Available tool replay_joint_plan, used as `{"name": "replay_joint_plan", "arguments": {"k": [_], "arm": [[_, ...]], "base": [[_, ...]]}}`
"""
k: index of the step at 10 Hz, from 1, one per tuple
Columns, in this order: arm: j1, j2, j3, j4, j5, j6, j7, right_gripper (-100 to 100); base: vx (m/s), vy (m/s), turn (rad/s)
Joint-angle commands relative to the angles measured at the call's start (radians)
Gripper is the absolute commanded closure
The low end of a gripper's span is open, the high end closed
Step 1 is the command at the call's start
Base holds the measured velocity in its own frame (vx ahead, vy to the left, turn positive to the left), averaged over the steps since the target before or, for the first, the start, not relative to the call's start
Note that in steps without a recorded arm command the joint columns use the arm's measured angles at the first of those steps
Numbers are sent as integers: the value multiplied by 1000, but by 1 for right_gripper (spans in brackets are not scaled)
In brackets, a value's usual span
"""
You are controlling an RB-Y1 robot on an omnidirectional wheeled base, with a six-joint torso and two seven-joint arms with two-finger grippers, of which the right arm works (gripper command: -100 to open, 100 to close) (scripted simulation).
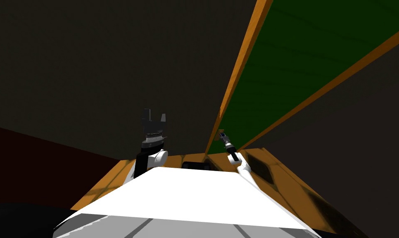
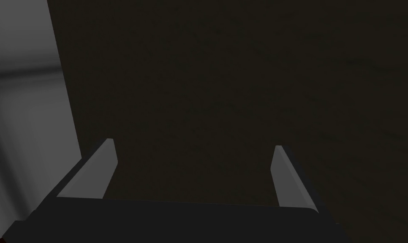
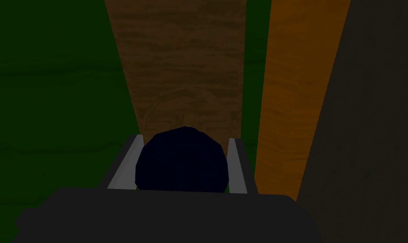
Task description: Pull the door open
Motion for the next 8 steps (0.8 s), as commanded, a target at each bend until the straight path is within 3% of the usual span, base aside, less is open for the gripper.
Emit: {"name": "replay_joint_plan", "arguments": {"k": [1, 8], "arm": [[1, 5, 10, -4, -28, -4, -23, 100], [12, 14, 52, -32, -220, -7, -167, 100]], "base": [[-65, -55, 62], [-90, -63, 99]]}}
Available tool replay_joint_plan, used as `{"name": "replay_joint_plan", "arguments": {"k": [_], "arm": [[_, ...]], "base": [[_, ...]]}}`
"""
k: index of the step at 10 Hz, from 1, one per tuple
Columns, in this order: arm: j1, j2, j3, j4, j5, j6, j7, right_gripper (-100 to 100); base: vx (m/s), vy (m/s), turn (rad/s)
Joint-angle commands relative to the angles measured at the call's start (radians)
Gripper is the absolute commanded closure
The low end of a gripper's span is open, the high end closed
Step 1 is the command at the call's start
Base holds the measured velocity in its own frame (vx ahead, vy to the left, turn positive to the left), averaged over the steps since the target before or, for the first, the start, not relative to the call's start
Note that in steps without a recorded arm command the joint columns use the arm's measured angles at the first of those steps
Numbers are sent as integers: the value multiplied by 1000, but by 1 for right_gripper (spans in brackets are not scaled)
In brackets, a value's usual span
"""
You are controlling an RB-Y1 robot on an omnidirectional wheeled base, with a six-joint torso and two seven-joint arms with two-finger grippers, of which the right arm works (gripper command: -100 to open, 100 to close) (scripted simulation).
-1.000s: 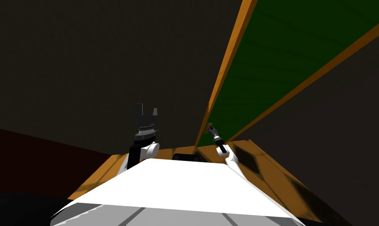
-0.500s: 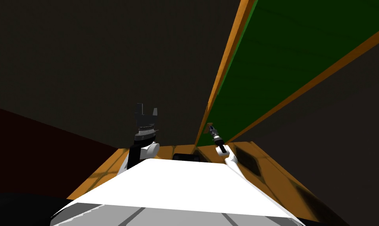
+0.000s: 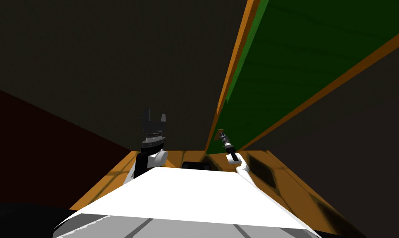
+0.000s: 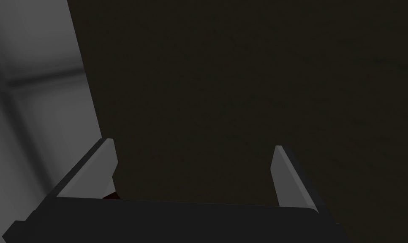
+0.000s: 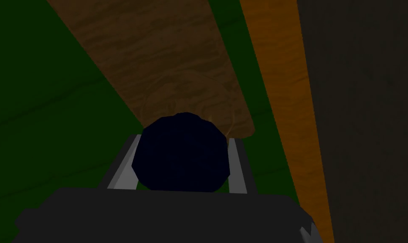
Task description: Pull the door open
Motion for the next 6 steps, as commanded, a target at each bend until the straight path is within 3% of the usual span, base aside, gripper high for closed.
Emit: {"name": "replay_joint_plan", "arguments": {"k": [1, 5, 6], "arm": [[-1, 6, 17, -8, -48, -9, -40, 100], [7, 13, 47, -27, -173, -12, -142, 100], [7, 13, 47, -27, -183, -12, -142, 100]], "base": [[-88, -73, 113], [-104, -72, 120], [-71, -36, 28]]}}
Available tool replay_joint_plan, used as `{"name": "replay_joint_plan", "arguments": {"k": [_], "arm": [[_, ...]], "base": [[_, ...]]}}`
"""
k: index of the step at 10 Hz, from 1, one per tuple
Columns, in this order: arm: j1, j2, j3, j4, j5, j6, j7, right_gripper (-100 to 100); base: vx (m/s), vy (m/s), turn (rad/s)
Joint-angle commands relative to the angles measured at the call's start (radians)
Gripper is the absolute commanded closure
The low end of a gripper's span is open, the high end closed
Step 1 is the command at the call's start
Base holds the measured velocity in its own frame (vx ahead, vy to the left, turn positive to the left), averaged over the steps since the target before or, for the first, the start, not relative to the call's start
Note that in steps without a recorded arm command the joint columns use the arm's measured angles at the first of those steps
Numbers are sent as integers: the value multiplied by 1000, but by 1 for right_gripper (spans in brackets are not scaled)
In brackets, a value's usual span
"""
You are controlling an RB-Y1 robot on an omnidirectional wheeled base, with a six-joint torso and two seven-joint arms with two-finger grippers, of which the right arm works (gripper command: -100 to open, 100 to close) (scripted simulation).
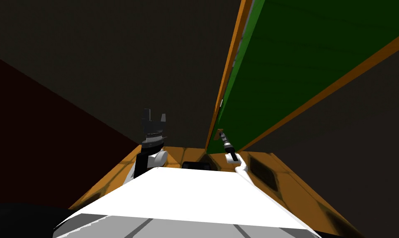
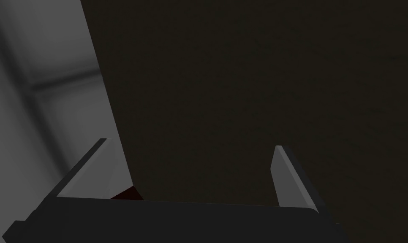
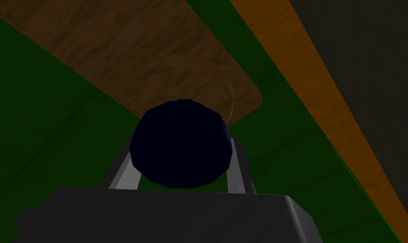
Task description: Pull the door open
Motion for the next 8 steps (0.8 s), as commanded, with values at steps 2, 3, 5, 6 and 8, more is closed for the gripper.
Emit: {"name": "replay_joint_plan", "arguments": {"k": [2, 3, 5, 6, 8], "arm": [[5, 11, 30, -20, -78, -11, -62, 100], [7, 13, 38, -25, -110, -12, -90, 100], [9, 14, 47, -30, -160, -13, -119, 100], [11, 16, 56, -36, -191, -13, -149, 100], [13, 18, 64, -42, -240, -14, -179, 100]], "base": [[-62, -41, 107], [-91, -79, 114], [-73, -53, 78], [-98, -61, 148], [-81, -67, 112]]}}
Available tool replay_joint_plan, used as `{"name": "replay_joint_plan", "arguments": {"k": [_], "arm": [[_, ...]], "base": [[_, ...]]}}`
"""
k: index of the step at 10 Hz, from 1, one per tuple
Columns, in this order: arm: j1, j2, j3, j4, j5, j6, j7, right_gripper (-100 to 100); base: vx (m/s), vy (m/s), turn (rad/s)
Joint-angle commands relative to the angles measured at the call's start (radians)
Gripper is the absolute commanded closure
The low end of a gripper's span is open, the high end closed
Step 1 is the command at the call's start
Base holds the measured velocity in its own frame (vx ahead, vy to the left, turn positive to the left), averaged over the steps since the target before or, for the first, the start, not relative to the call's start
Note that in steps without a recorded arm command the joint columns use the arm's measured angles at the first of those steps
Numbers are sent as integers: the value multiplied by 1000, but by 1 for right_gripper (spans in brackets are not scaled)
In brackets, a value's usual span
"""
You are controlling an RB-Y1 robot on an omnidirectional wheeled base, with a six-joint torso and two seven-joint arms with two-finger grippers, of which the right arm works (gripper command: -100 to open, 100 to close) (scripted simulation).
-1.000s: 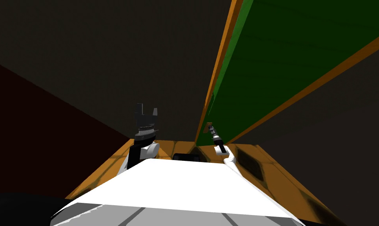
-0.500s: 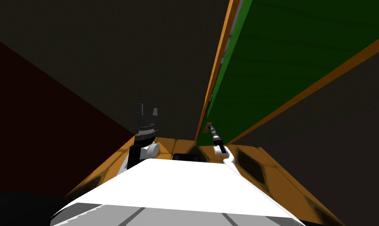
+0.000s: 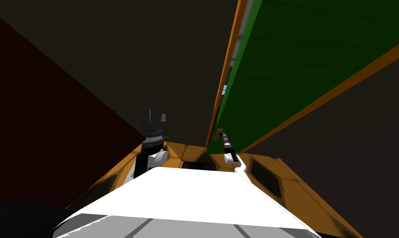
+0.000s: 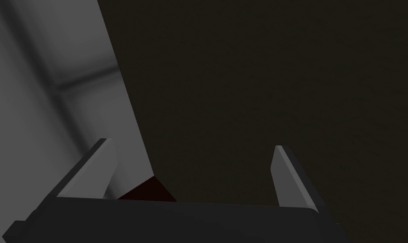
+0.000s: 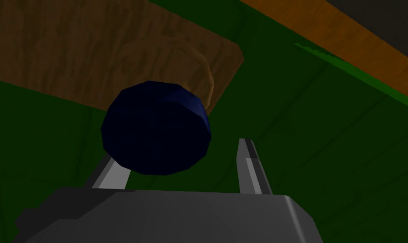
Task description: Pull the door open
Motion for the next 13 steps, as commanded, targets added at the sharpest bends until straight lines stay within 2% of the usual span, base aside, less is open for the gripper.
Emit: {"name": "replay_joint_plan", "arguments": {"k": [1, 2, 3, 5, 6, 7, 8, 9, 11, 12, 13], "arm": [[-4, 18, 30, -12, -49, -7, -38, 100], [-2, 19, 39, -18, -82, -7, -69, 100], [-2, 19, 39, -18, -90, -7, -69, 100], [3, 23, 57, -30, -164, -9, -131, 100], [3, 23, 57, -30, -172, -9, -131, 100], [5, 25, 66, -36, -213, -9, -162, 100], [5, 25, 66, -36, -213, -9, -162, 100], [7, 27, 76, -42, -255, -10, -193, 100], [7, 27, 76, -42, -255, -10, -193, 100], [9, 29, 85, -48, -296, -11, -224, 100], [9, 29, 85, -48, -296, -11, -224, 100]], "base": [[-56, -37, 34], [-84, -50, 122], [-58, -50, 69], [-60, -63, 140], [-59, -42, 57], [-71, -43, 81], [-50, -36, 29], [-52, -35, 77], [-29, -21, 38], [-30, -19, 85], [-26, -26, 71]]}}
